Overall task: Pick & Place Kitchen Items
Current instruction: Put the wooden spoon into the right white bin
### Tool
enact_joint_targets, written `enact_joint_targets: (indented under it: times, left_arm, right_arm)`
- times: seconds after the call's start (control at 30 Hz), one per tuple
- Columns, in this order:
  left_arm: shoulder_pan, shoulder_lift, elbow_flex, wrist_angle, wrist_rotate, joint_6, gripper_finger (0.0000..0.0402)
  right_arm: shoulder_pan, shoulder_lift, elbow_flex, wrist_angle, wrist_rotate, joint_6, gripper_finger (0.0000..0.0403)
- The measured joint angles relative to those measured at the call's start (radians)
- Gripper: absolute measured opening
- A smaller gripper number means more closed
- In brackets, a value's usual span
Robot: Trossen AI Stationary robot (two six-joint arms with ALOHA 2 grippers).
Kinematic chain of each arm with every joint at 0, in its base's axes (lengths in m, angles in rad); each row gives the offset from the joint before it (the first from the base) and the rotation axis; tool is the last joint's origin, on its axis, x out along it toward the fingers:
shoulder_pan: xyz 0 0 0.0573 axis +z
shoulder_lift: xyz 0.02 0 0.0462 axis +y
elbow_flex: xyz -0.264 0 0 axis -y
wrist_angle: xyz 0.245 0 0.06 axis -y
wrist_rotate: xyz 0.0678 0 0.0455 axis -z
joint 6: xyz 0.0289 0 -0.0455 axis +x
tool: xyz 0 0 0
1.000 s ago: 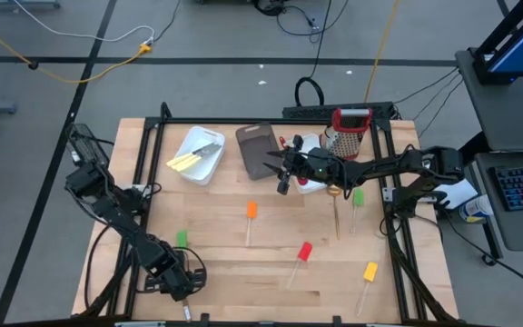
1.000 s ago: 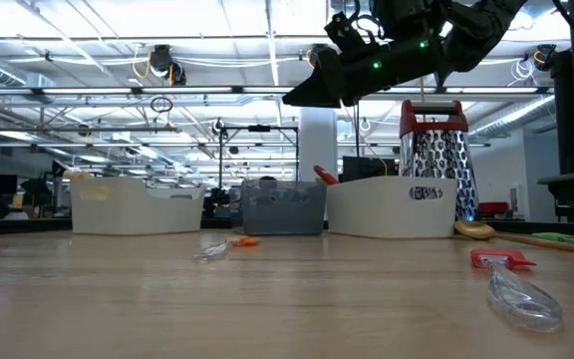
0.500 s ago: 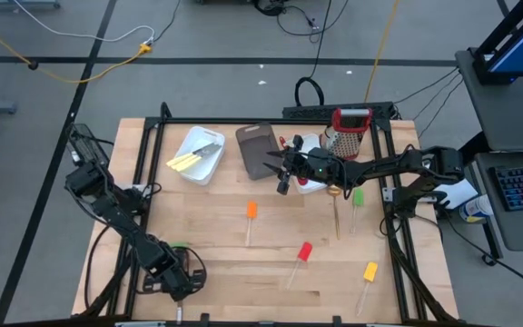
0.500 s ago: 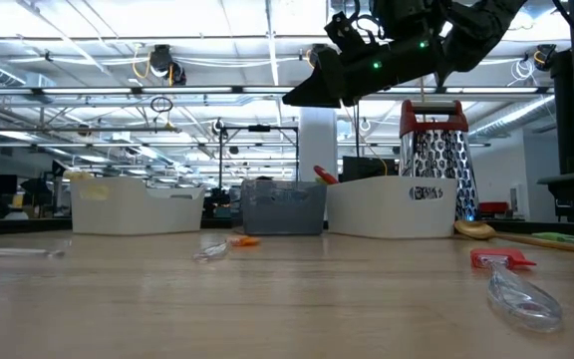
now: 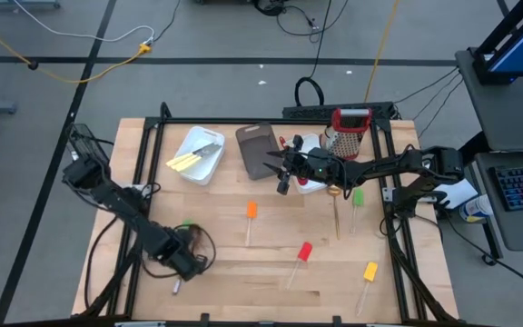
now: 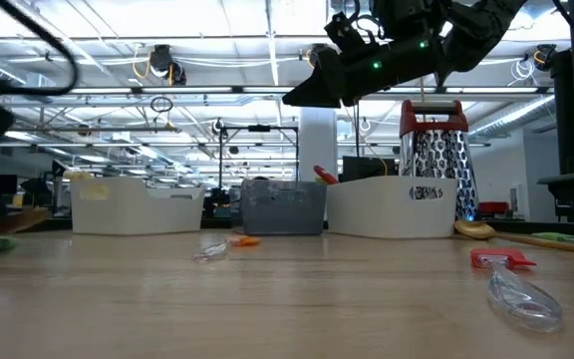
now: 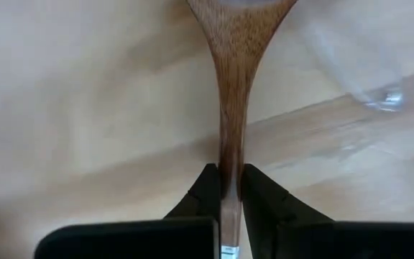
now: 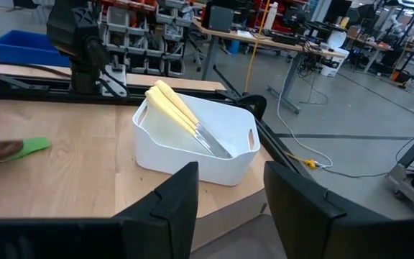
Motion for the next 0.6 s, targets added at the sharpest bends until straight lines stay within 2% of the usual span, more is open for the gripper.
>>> enact_joint_targets:
  times: [0.17, 0.33, 0.6]
  left_arm:
    - [0.092, -0.002, 0.019, -0.001, -0.030, 0.363, 0.0019]
    - [0.189, -0.003, 0.051, -0.068, -0.073, 0.728, 0.0019]
    - [0.355, -0.003, 0.128, -0.192, -0.281, 1.254, 0.0020]
  right_arm:
    - [0.000, 0.000, 0.000, -0.003, 0.000, 0.000, 0.0150]
    - [0.000, 0.000, 0.000, -0.031, 0.000, 0.002, 0.0150]
    - [0.003, 0.000, 0.000, -0.185, -0.001, 0.157, 0.0150]
